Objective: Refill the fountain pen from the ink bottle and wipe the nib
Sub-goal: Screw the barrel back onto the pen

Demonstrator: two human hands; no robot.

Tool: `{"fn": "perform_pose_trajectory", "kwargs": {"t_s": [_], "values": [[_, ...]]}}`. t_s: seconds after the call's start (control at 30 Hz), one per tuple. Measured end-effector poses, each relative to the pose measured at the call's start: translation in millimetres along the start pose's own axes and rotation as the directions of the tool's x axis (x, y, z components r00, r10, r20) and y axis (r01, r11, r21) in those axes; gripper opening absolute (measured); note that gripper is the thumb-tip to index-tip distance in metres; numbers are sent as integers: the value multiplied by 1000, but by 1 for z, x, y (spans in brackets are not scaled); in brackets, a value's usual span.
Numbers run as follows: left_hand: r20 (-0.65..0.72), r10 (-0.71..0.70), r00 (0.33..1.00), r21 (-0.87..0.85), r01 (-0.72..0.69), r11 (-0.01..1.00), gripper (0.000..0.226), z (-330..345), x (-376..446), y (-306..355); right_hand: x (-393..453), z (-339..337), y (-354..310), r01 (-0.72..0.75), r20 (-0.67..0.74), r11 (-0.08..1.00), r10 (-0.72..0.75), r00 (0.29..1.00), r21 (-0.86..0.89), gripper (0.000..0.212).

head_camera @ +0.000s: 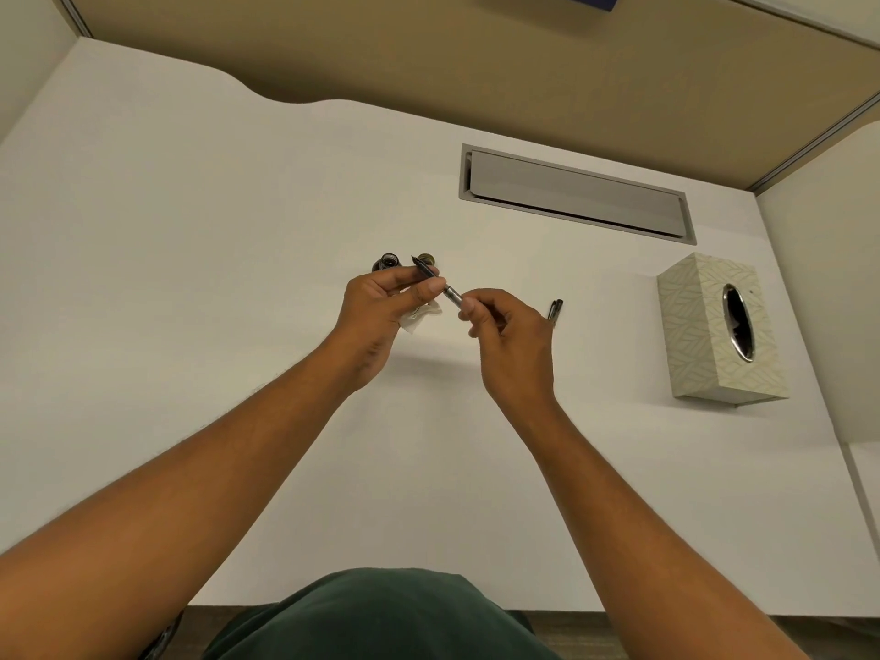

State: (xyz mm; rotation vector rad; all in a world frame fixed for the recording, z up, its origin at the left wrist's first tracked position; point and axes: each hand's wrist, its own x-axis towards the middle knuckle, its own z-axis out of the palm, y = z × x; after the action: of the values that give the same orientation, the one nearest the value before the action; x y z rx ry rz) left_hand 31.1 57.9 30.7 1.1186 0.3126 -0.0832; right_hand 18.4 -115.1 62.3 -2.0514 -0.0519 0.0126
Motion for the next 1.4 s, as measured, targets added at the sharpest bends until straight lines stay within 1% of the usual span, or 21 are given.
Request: {"fn": "perform_pose_trajectory", "kwargs": {"t_s": [0.07,0.2,0.3,0.33,0.4,0.5,0.53,0.57,0.63,0.67,0.7,0.73,0.8,0.83,0.9,0.97,1.0,1.1,1.17,1.3,1.4], "values": [[3,-11,1000,-1,11,1000,21,0,0,0,1,0,0,-29,31,999,27,999,42,17],[3,-29,1000,-23,29,999,20,-1,2,2,1,1,-1,-99,114,985,83,990,138,10],[10,-30,999,-37,31,999,21,0,1,2,0,2,2,-133,117,983,119,986,127,17],[15,-30,999,-37,31,999,20,0,1,2,0,2,1,-145,121,979,128,984,142,14],[24,-31,999,-40,32,999,18,0,1,2,0,2,-1,-170,142,970,146,979,173,2],[35,-32,999,-38,34,999,14,-1,0,3,-1,2,-2,-207,155,967,184,971,149,28],[37,-30,999,-38,31,999,14,-1,0,3,-1,2,-2,-221,157,964,198,968,147,32],[38,-28,999,-40,29,999,15,-1,0,3,0,2,-2,-227,156,962,204,966,150,31],[32,-24,999,-41,25,999,19,-1,-1,4,1,1,-3,-237,148,955,212,966,181,18],[25,-23,999,-39,24,999,22,-2,-1,4,1,1,-4,-240,143,948,213,966,210,15],[19,-24,1000,-39,24,999,24,-2,-1,4,1,0,-4,-240,134,940,212,968,243,18],[14,-26,1000,-41,26,999,24,-2,-1,4,1,1,-4,-237,122,935,211,970,266,19],[13,-32,999,-50,32,998,21,-2,0,4,1,1,-6,-235,105,932,214,971,275,8],[14,-36,999,-55,37,998,19,-2,0,4,1,0,-7,-245,111,930,222,969,274,8],[18,-43,999,-61,44,997,17,-2,0,4,1,1,-7,-281,134,917,252,958,284,26],[14,-49,999,-68,50,996,15,-1,1,4,1,1,-7,-302,155,909,267,951,287,37],[12,-52,999,-72,53,996,14,-1,1,4,1,2,-6,-304,163,909,266,950,286,36],[14,-57,998,-84,58,995,15,-1,1,3,2,1,-4,-282,171,910,239,956,304,18],[10,-58,998,-80,58,995,15,-2,1,3,2,0,-5,-268,152,909,230,961,318,24],[5,-60,998,-72,60,996,17,-2,1,2,2,0,-8,-302,139,882,269,953,363,16],[3,-65,998,-85,65,994,12,-2,1,2,3,0,-6,-302,144,888,268,953,347,20]]}}
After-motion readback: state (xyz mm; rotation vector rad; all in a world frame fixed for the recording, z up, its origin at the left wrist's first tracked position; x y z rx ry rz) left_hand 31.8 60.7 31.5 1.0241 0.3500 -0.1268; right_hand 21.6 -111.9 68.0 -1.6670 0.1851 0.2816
